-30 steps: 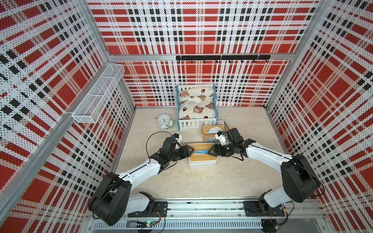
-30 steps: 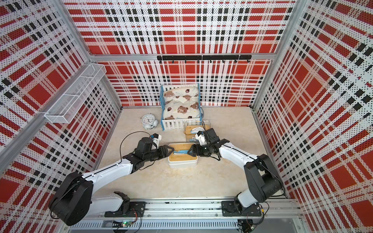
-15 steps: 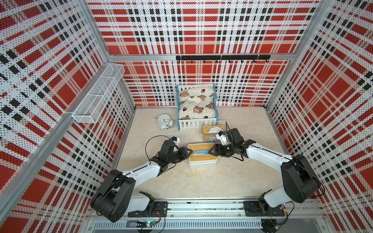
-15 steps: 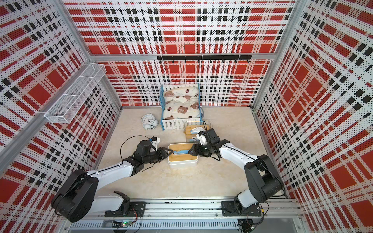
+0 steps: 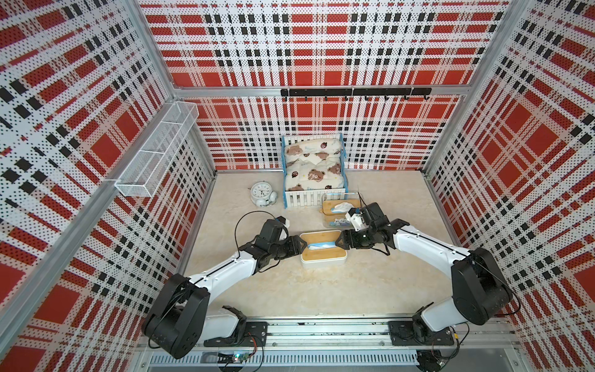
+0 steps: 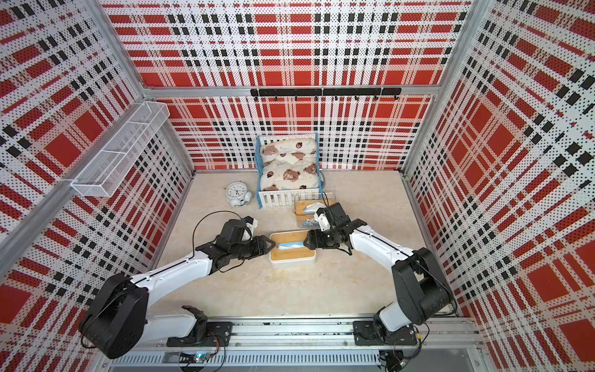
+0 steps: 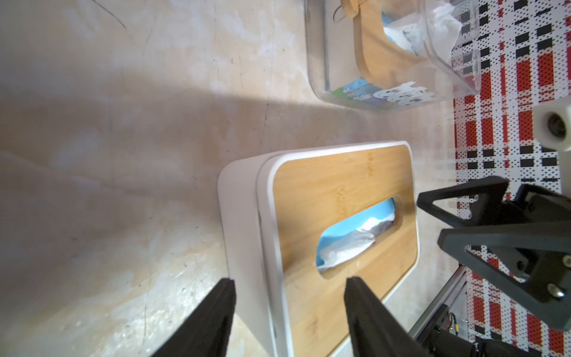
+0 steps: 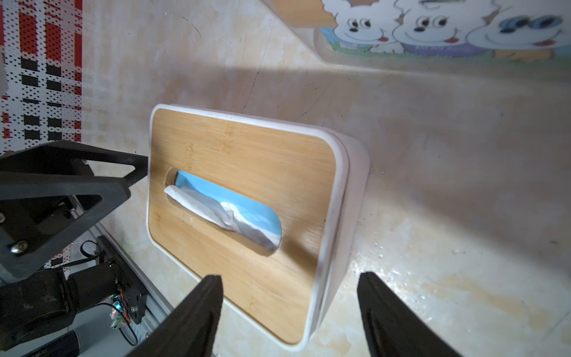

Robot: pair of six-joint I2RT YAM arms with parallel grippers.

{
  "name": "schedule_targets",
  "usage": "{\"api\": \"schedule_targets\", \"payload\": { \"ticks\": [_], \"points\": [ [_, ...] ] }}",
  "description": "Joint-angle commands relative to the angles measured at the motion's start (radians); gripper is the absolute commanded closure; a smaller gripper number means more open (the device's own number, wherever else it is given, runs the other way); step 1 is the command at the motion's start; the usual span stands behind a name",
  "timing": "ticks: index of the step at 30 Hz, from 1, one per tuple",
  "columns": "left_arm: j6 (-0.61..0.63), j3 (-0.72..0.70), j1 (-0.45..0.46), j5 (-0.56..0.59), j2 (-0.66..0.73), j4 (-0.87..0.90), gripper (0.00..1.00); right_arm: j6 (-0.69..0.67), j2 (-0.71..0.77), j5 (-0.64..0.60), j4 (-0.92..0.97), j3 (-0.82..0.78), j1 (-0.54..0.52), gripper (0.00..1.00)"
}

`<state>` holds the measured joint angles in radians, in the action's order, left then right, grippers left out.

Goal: Put the tissue paper into the tissue box
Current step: Close the box lid on the tissue box.

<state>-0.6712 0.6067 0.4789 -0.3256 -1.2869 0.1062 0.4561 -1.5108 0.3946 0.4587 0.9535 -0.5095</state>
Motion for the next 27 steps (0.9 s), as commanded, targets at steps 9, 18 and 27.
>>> {"api": "schedule_targets", "payload": {
  "ticks": [9, 18, 27],
  "points": [
    [0.062, 0.012, 0.033, 0.057, 0.001, 0.003, 0.36, -0.027, -0.005, 0.013, 0.001, 0.008, -0.020, 0.37],
    [0.046, 0.033, 0.061, 0.060, -0.094, -0.112, 0.36, -0.018, 0.033, -0.010, 0.012, -0.047, -0.073, 0.53],
    [0.068, 0.114, 0.027, 0.045, -0.183, -0.143, 0.28, -0.083, 0.148, -0.049, 0.106, -0.106, -0.190, 0.53]
  ]
}}
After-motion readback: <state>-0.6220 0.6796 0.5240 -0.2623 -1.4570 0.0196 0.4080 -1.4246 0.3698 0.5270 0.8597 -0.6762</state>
